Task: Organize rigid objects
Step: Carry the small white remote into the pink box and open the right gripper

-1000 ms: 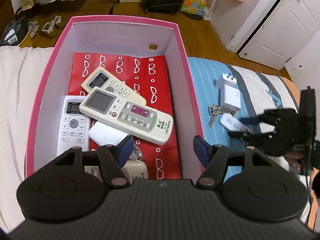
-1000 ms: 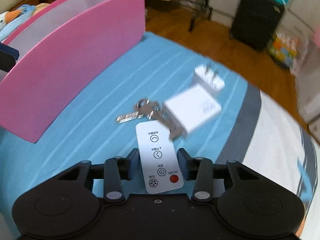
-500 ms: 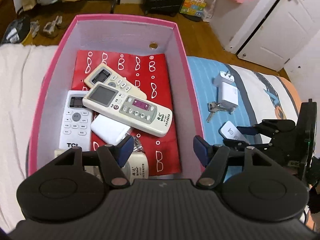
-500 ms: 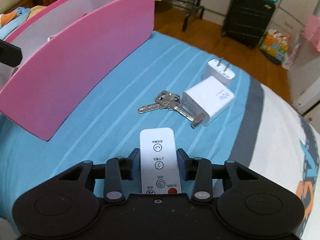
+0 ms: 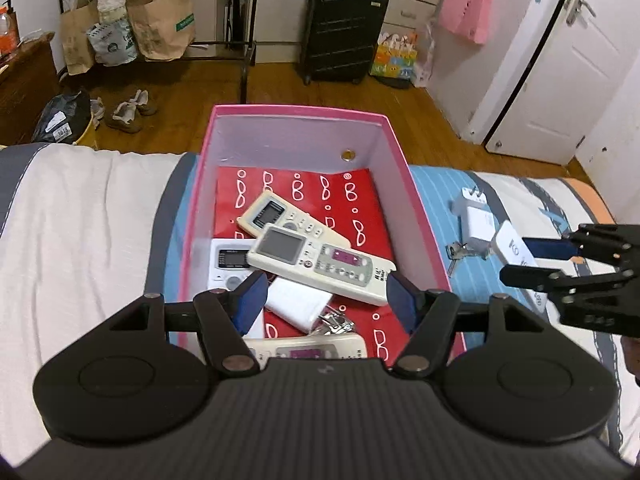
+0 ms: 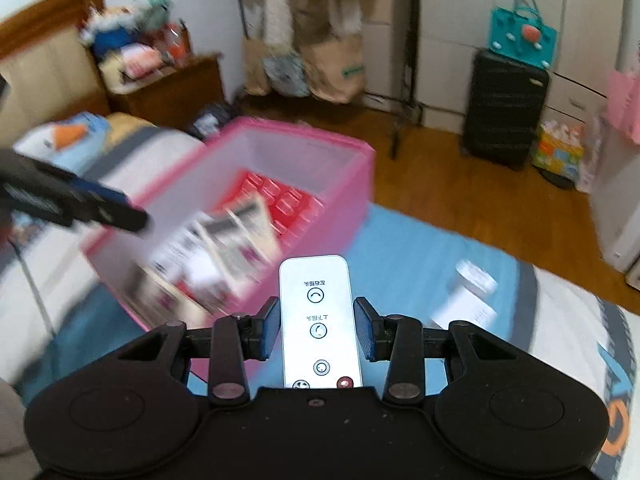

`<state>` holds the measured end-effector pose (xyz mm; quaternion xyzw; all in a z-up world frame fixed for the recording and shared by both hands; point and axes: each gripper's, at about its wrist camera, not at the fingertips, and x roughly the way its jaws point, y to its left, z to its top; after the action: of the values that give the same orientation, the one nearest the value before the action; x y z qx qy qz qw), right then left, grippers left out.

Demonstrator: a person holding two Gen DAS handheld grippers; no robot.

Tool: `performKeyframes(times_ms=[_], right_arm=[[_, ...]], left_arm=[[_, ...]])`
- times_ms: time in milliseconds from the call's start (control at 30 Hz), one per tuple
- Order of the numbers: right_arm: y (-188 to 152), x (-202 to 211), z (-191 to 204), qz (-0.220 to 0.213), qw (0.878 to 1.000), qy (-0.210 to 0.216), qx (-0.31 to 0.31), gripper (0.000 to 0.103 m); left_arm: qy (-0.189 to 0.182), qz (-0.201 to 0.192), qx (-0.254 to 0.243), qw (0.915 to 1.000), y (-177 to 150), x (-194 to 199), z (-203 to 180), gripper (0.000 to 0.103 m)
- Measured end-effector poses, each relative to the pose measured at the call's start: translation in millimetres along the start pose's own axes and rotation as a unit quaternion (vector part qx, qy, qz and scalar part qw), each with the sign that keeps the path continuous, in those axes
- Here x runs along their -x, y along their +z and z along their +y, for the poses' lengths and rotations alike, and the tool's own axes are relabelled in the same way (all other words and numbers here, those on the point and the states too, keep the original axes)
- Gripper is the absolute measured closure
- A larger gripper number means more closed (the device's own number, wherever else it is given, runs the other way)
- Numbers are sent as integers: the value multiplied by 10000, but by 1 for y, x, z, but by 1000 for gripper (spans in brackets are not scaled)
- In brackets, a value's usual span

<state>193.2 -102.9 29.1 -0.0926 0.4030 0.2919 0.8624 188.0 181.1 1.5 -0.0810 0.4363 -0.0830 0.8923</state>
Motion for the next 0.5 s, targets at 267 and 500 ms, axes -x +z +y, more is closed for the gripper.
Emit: performKeyframes(times_ms=[267, 500], right_arm=[[54, -30, 37, 504, 9915, 1189, -154, 58], [54, -101, 72, 1203, 9822, 1395, 374, 58]], left_arm=[[-257, -165, 233, 9993, -4, 13, 24, 38], [-155, -222, 472, 9985, -5, 11, 42, 38]])
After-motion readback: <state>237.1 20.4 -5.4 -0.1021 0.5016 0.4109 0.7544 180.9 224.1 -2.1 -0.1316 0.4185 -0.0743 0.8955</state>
